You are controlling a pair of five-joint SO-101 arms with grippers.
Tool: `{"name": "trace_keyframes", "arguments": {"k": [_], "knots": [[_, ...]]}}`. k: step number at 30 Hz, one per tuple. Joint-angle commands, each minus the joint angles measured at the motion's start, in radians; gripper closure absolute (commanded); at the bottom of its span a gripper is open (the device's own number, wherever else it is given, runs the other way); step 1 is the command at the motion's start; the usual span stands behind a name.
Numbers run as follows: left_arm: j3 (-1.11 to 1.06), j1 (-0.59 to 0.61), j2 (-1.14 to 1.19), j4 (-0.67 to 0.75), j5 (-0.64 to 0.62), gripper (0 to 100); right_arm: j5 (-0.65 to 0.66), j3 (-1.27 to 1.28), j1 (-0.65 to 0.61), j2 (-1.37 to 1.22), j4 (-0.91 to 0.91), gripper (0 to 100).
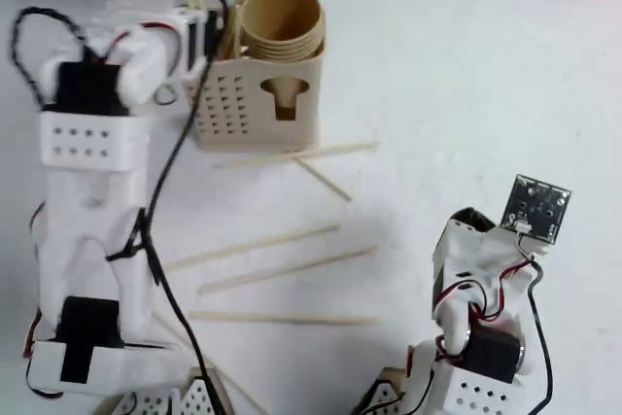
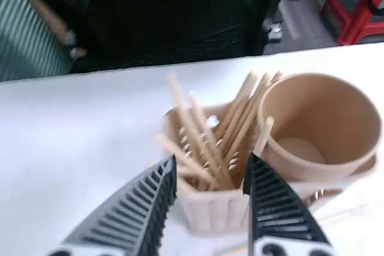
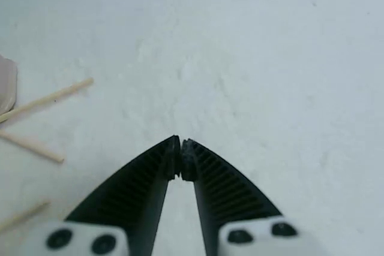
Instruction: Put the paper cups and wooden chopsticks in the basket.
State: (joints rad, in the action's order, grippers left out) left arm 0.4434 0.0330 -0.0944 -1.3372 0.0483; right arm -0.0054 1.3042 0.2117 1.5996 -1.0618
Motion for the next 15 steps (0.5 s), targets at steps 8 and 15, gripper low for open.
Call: {"name": "trace_keyframes", "arguments": {"k": [8,15], "knots": [[0.548,0.205,-0.064,-0.427,0.006,81,0.236,-0.123,-0.220,-0.005,-0.002,97.8],[0.517,0.295,-0.114,-0.451,0.046,81,0.341,-0.242,-0.387,-0.131,-0.073,97.8]]}}
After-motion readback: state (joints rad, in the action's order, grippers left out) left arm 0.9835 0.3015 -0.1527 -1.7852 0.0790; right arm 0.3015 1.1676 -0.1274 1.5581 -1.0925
